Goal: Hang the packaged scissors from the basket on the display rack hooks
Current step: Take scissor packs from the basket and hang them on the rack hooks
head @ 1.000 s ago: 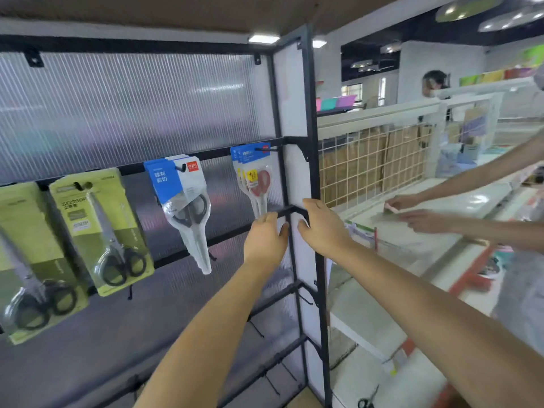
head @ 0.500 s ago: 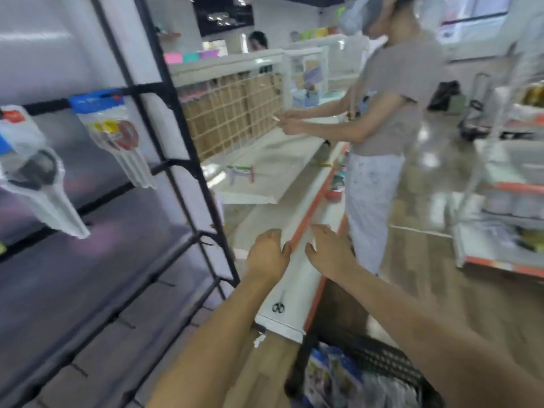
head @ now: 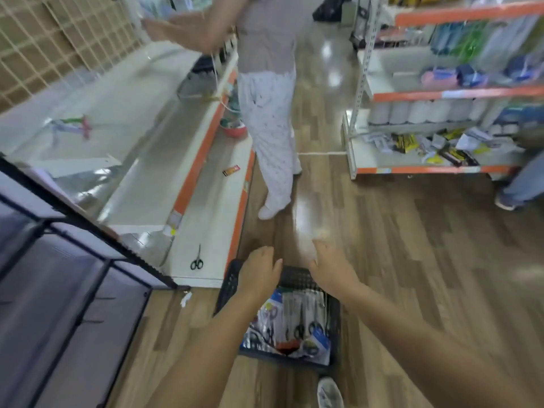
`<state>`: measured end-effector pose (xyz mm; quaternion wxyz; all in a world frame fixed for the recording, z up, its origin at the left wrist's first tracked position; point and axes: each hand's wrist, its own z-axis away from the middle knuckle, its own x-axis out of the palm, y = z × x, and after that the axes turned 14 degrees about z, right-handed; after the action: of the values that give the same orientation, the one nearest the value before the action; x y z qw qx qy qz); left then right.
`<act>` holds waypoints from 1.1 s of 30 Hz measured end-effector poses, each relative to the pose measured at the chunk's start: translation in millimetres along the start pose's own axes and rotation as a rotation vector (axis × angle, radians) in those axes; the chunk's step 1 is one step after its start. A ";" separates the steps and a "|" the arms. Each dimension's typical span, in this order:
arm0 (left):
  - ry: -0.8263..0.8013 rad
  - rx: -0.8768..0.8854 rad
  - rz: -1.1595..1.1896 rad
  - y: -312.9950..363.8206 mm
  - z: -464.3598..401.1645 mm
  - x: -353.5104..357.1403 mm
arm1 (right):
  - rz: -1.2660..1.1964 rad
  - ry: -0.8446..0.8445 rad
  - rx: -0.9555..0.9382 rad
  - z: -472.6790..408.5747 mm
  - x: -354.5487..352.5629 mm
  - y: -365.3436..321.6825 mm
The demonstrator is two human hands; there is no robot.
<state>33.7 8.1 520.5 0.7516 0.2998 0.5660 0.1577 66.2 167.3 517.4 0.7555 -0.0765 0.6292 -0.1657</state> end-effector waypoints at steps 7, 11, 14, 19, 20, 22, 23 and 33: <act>-0.163 -0.152 0.019 -27.1 -4.6 97.7 | -0.035 -0.187 0.095 -10.0 53.5 85.7; -0.221 -0.213 -0.004 -60.8 -2.9 134.5 | -0.067 -0.290 0.141 -14.5 103.8 110.1; -0.236 -0.255 0.013 -98.6 -7.6 159.2 | -0.064 -0.368 0.174 -18.4 148.5 121.1; -0.277 -0.346 -0.041 -170.1 -22.5 201.9 | -0.149 -0.474 0.239 -33.3 247.4 129.5; -0.275 -0.357 -0.042 -185.5 -25.7 209.9 | -0.153 -0.490 0.236 -37.6 266.9 130.8; -0.264 -0.390 -0.043 -217.5 -33.0 224.7 | -0.135 -0.505 0.204 -49.3 302.6 130.9; -0.265 -0.403 -0.051 -234.0 -36.8 231.8 | -0.112 -0.511 0.188 -56.9 318.9 130.6; -0.251 -0.506 0.006 -385.1 -105.1 318.4 | -0.272 -0.494 0.275 -149.0 499.8 104.8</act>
<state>-6.5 -76.4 18.6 0.8662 0.1216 0.4105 0.2576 13.5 105.7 -8.4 0.8598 -0.0949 0.3822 -0.3252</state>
